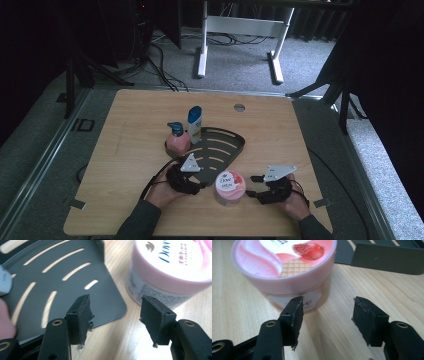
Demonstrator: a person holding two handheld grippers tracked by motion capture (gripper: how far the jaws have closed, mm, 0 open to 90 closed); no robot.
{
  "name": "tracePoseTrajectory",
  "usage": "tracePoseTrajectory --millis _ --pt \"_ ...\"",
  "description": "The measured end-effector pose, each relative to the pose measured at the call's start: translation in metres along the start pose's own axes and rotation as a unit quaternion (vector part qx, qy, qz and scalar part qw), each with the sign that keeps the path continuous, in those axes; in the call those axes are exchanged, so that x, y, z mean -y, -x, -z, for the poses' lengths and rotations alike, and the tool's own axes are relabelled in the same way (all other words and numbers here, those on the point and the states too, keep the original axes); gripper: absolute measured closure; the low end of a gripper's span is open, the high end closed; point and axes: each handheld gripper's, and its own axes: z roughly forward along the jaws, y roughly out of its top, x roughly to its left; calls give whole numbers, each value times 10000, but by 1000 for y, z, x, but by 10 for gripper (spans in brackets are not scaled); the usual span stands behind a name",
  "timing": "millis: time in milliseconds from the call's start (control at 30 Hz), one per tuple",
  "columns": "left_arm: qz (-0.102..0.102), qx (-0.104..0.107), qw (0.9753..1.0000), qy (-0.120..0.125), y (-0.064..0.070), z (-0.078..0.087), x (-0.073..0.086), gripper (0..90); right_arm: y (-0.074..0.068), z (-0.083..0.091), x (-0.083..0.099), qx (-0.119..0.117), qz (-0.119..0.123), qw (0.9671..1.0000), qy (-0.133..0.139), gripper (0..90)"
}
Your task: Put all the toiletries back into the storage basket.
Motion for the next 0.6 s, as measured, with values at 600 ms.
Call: tracePoseTrajectory --millis 600 --pt "-395 545 9977 12 17 -17 1 383 -7 -3 -1 -501 251 9984 64 365"
